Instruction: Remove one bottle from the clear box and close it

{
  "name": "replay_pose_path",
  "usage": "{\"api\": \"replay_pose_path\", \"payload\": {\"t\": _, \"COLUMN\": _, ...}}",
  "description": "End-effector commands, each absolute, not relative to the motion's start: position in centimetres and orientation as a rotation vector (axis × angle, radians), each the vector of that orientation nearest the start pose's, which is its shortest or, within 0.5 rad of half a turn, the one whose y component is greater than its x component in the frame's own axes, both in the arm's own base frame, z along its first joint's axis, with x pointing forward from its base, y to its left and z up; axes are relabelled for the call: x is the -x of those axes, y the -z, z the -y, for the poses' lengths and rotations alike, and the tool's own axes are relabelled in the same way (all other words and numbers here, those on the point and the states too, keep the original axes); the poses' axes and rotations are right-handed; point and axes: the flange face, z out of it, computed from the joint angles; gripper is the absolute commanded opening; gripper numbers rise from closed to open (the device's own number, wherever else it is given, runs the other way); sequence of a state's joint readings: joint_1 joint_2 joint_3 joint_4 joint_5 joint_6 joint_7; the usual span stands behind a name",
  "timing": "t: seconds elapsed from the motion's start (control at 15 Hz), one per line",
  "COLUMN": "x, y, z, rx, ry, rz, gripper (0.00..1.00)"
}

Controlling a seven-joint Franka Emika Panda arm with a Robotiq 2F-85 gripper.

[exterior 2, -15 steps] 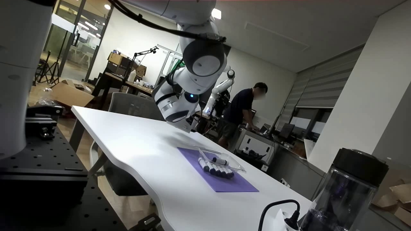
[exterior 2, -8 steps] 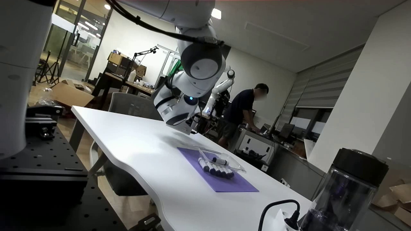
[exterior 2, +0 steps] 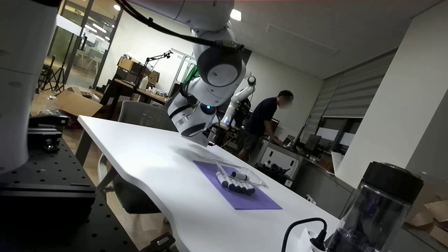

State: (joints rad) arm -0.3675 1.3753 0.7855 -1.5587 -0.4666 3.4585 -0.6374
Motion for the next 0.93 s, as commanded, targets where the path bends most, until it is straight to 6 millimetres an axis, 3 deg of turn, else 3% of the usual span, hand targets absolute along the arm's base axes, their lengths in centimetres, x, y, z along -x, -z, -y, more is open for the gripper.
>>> {"api": "replay_pose_path", "payload": {"t": 0.0, "x": -67.8, "y": -9.5, "z": -18.7, "rx": 2.295, "ry": 1.309, "rz": 0.848, "gripper": 0.29}}
{"api": "replay_pose_path", "payload": {"t": 0.33, "x": -67.8, "y": -9.5, "z": -18.7, "rx": 2.295, "ry": 1.309, "rz": 0.848, "gripper": 0.29}}
{"api": "replay_pose_path", "payload": {"t": 0.4, "x": -67.8, "y": -9.5, "z": -18.7, "rx": 2.295, "ry": 1.309, "rz": 0.848, "gripper": 0.07}}
{"api": "replay_pose_path", "payload": {"t": 0.87, "x": -68.6, "y": -11.9, "z": -18.7, "rx": 2.230, "ry": 1.382, "rz": 0.890, "gripper": 0.07}}
